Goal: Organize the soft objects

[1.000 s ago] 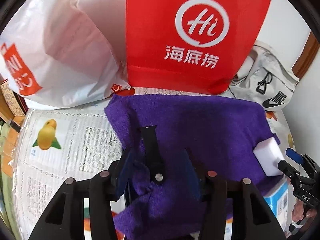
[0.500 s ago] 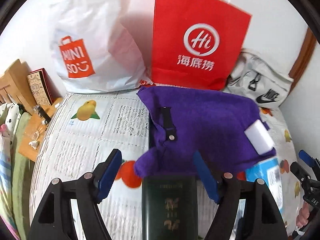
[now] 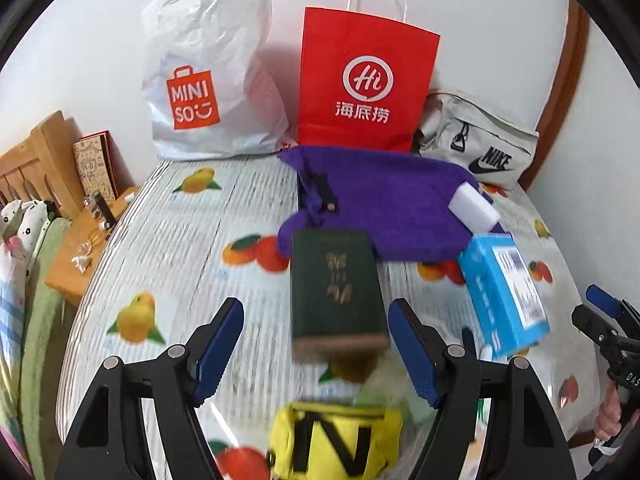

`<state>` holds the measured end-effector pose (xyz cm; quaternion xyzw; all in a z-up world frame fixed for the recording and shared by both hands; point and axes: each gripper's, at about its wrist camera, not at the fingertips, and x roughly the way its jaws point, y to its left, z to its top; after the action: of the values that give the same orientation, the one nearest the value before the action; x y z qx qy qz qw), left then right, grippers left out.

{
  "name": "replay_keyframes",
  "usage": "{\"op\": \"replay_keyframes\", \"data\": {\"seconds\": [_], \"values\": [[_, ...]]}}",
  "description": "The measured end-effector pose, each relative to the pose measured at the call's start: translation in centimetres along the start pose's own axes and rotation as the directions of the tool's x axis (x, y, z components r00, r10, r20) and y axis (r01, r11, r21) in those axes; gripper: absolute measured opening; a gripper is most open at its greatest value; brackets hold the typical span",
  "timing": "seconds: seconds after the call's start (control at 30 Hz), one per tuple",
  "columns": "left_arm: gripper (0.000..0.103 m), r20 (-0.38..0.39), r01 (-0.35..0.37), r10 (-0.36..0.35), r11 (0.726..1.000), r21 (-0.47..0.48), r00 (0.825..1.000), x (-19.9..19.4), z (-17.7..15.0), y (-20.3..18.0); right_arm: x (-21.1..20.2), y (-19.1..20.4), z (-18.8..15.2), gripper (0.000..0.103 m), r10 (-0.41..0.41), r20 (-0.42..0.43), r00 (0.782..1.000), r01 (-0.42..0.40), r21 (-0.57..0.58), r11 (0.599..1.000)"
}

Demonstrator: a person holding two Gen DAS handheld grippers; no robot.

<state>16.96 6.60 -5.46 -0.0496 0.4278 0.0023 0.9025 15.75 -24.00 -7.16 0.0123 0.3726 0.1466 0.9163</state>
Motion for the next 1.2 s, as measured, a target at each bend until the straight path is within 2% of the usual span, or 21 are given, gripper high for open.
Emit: {"op": "replay_keyframes", "data": {"seconds": [0.13,0.3,0.63,0.77,0.97,1.13,1.2], "values": [[0.073,-0.013,0.007,-0.007,1.000,-0.019,1.000,-0.4,-2.4,0.6,-0.9,0.4,-2.5,0.083,0.006,0.003,1.000,-0.006,-0.003,1.000],[0.073,-0.029,0.032,-0.034,0.998,-0.056,0.999,-0.3,-5.2,1.5,-0.7,0.9,-5.5,0.068,0.015,-0.024,1.000,-0.015,-0.012,1.000],[0.073,-0.078,0.024,-0.031,0.996,-0.082,0.996,1.0,-8.1,2.7,2.0,2.2,-10.0,0.067,0.038,-0.088,0.995,-0.047,-0.098,0.994],[0.073,-0.093,0.009,-0.018,0.996,-0.091,0.996,1.5,-8.5,3.5,3.9,2.2,-10.8,0.062,0.030,-0.146,0.989,-0.048,-0.121,0.991],[0.073,-0.107,0.000,-0.011,0.995,-0.105,0.994,2.2,-9.0,4.3,5.8,2.8,-11.2,0.062,-0.011,-0.189,0.982,-0.024,-0.183,0.983],[0.073,-0.124,0.018,-0.033,0.993,-0.114,0.992,2.8,-9.6,4.7,6.4,4.1,-11.3,0.062,-0.030,-0.162,0.986,-0.009,-0.237,0.972],[0.073,-0.126,0.039,-0.054,0.992,-0.116,0.991,2.9,-9.7,4.6,6.6,4.5,-11.3,0.055,-0.025,-0.147,0.989,-0.012,-0.246,0.969]]}}
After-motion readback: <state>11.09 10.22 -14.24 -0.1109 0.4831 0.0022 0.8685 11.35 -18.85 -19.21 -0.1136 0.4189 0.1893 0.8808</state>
